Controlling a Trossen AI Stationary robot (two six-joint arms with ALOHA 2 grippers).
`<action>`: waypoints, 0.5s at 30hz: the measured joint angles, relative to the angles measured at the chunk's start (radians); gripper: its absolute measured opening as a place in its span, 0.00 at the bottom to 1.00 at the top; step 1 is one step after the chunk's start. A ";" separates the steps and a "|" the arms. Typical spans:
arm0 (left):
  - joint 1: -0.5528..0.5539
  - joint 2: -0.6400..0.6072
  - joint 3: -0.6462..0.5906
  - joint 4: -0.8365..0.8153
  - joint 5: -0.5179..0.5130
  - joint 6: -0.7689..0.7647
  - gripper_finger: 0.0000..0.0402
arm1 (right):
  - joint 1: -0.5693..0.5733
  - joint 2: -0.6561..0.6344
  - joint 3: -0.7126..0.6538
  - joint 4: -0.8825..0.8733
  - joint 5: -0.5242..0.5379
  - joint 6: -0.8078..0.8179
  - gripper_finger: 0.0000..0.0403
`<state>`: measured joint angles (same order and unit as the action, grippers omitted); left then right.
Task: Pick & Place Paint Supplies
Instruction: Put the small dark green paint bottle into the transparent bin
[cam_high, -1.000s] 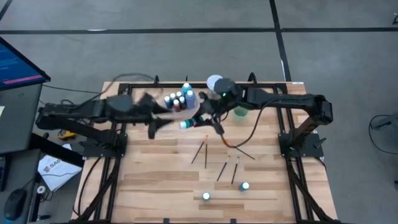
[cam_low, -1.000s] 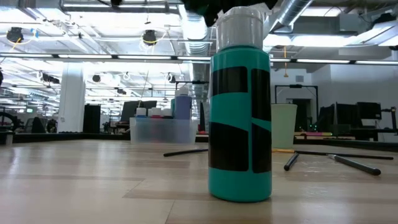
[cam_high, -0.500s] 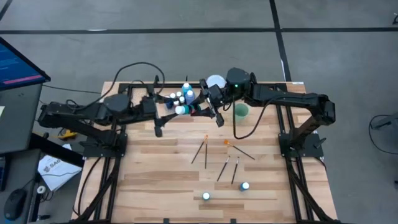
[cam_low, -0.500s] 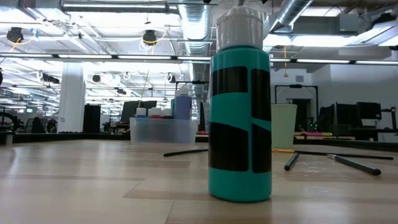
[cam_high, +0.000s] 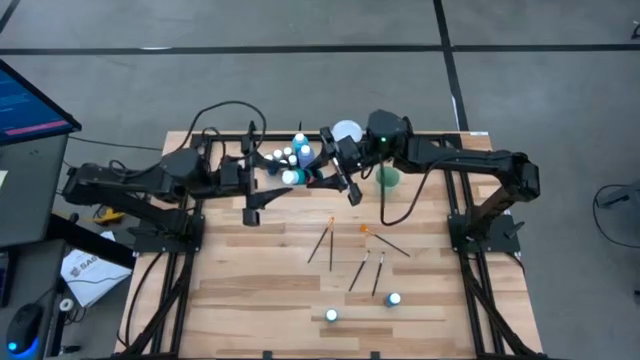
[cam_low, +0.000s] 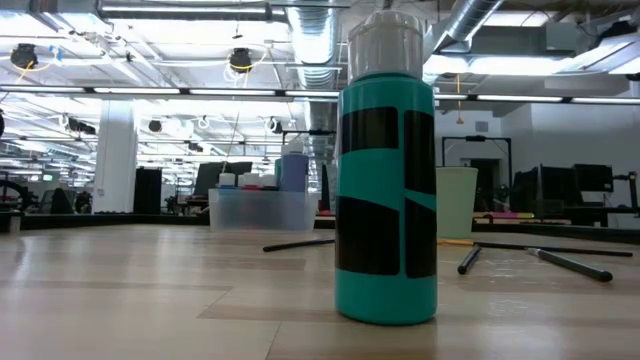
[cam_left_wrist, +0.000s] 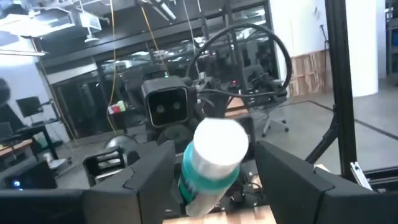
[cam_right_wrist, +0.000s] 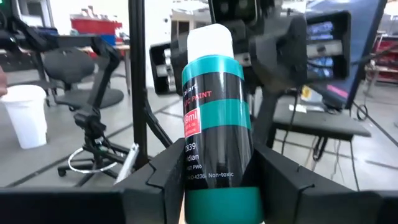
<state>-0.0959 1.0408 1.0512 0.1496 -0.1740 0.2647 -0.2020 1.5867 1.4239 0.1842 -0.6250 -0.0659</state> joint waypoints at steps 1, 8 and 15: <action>0.000 0.003 0.000 0.002 0.006 0.000 0.54 | 0.001 0.000 0.000 0.013 -0.001 0.009 0.38; 0.024 0.040 -0.001 0.097 0.082 0.001 0.53 | 0.013 0.000 0.000 0.044 -0.002 0.032 0.38; 0.047 0.054 -0.001 0.152 0.147 0.001 0.53 | 0.025 0.000 0.000 0.050 -0.004 0.041 0.39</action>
<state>-0.0494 1.0953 1.0501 0.3015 -0.0269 0.2657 -0.1771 1.5867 1.4239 0.2341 -0.6289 -0.0246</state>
